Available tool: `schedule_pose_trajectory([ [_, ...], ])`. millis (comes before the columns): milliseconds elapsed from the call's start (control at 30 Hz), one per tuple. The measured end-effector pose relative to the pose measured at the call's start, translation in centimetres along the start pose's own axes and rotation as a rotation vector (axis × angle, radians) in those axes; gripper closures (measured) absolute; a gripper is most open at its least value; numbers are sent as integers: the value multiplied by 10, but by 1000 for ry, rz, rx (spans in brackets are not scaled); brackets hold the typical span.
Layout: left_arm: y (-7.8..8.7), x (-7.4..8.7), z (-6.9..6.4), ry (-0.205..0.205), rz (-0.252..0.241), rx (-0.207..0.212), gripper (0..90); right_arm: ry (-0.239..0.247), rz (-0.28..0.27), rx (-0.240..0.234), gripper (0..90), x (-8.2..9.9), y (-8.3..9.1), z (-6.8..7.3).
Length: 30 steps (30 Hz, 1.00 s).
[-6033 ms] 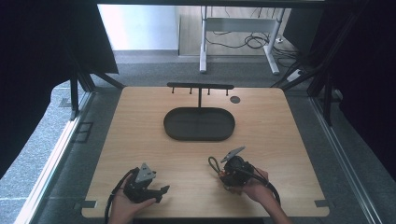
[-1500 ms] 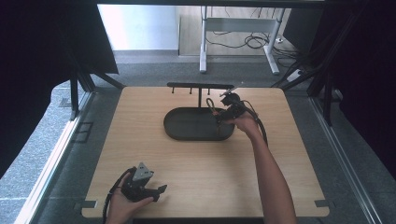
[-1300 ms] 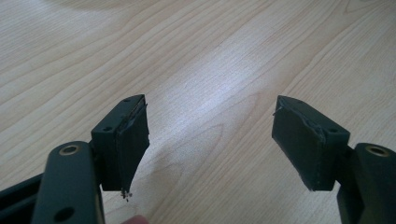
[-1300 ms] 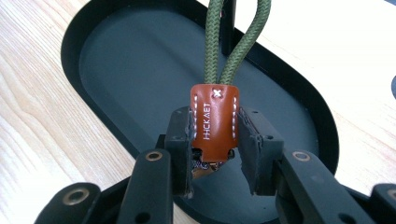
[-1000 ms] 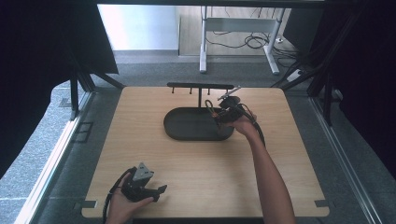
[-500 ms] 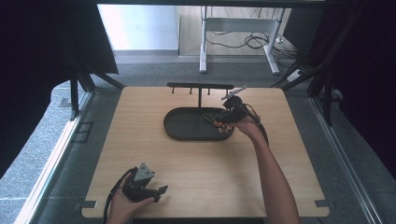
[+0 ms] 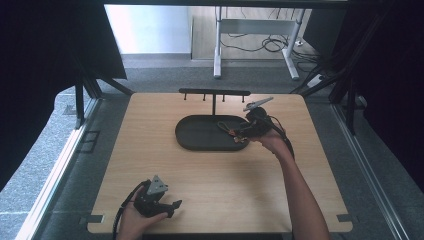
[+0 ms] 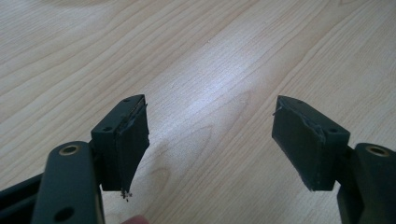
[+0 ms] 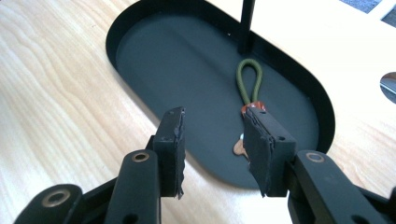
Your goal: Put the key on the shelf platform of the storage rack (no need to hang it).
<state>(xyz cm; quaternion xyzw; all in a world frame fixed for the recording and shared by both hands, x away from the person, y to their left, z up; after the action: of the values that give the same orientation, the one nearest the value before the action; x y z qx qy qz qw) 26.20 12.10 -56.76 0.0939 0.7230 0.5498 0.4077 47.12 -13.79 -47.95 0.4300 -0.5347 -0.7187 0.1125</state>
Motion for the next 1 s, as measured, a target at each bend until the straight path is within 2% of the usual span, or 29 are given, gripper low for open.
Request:
schedule_pose_trajectory([
  [300, -3, -1, -4, -17, 11, 0, 278, 5, -18, -44, 593, 26, 12, 10],
  [367, -3, -1, -5, -17, 13, 1, 278, -5, -24, -55, 593, 37, 16, 12],
  [467, -5, -2, -6, -19, 15, 1, 278, -10, -40, -64, 594, 46, 19, 14],
  [833, -7, -2, -10, -30, 23, 1, 278, -13, -48, -81, 562, 77, 22, 23],
  [933, -6, -2, -10, -29, 20, 0, 278, -27, -51, -90, 548, 96, 20, 26],
  [967, -6, -2, -9, -27, 19, 0, 278, -27, -51, -90, 548, 96, 20, 26],
  [1000, -6, -2, -9, -28, 19, -1, 278, -40, -56, -92, 544, 106, 19, 26],
])
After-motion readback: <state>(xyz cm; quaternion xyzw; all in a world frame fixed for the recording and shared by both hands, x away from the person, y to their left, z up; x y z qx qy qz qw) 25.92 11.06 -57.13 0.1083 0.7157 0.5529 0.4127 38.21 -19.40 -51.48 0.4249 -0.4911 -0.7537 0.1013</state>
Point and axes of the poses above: each handheld gripper's, and its own axes: y roughly backward along the jaws, x roughly out of its underside, z roughly to its left, the point moved 8 cm from there along -y, roughly forward along the jaws, and after that the axes turned 12 degrees about z, right-handed, at the moved point
